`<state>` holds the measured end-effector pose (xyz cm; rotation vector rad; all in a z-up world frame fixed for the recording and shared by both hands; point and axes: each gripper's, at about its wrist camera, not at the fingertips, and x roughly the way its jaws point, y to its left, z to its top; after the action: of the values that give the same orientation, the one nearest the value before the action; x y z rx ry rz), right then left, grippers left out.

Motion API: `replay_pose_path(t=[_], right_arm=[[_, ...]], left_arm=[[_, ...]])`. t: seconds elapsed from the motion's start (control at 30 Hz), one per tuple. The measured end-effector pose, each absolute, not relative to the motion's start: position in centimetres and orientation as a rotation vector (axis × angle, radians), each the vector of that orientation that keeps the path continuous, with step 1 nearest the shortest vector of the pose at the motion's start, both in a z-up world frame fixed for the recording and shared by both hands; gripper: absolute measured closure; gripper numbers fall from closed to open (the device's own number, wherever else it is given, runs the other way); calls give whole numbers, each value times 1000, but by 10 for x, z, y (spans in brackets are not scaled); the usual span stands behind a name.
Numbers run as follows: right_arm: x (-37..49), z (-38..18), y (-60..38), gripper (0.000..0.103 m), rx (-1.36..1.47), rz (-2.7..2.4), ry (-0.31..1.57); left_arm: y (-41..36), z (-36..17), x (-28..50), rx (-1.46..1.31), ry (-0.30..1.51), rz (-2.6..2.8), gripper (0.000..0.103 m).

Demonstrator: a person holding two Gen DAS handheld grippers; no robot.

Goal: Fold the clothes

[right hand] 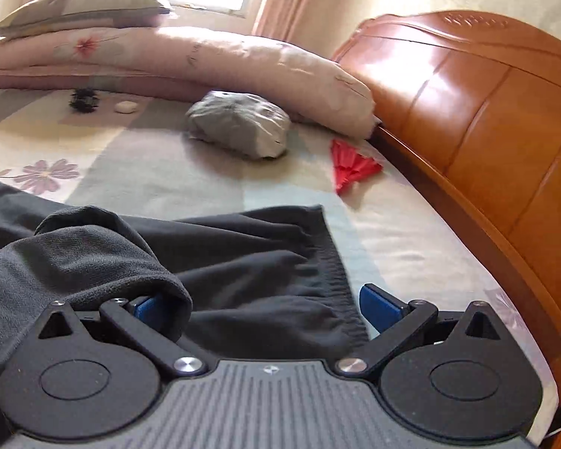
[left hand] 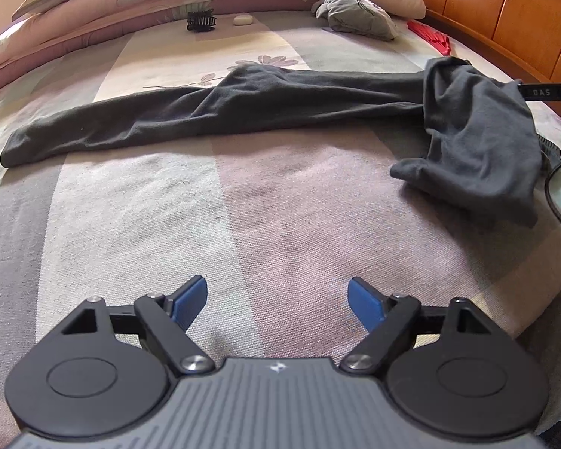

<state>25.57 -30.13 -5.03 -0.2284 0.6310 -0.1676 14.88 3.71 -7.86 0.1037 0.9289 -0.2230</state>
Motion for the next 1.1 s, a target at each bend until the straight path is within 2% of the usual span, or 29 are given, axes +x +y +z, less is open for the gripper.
replay_pose_path(t=[0.2, 0.33, 0.7, 0.93, 1.1], right_arm=[[257, -68, -375, 0, -130, -224, 773], [237, -72, -377, 0, -96, -140, 833], [155, -49, -287, 0, -210, 249, 781], [164, -76, -193, 0, -347, 418, 808], [178, -95, -170, 0, -388, 370, 847]], left_arm=[[20, -77, 152, 135, 930, -264, 20], [7, -75, 153, 153, 927, -297, 20], [-10, -74, 147, 177, 928, -345, 20], [-5, -70, 135, 178, 926, -340, 20], [0, -70, 131, 177, 931, -340, 20]])
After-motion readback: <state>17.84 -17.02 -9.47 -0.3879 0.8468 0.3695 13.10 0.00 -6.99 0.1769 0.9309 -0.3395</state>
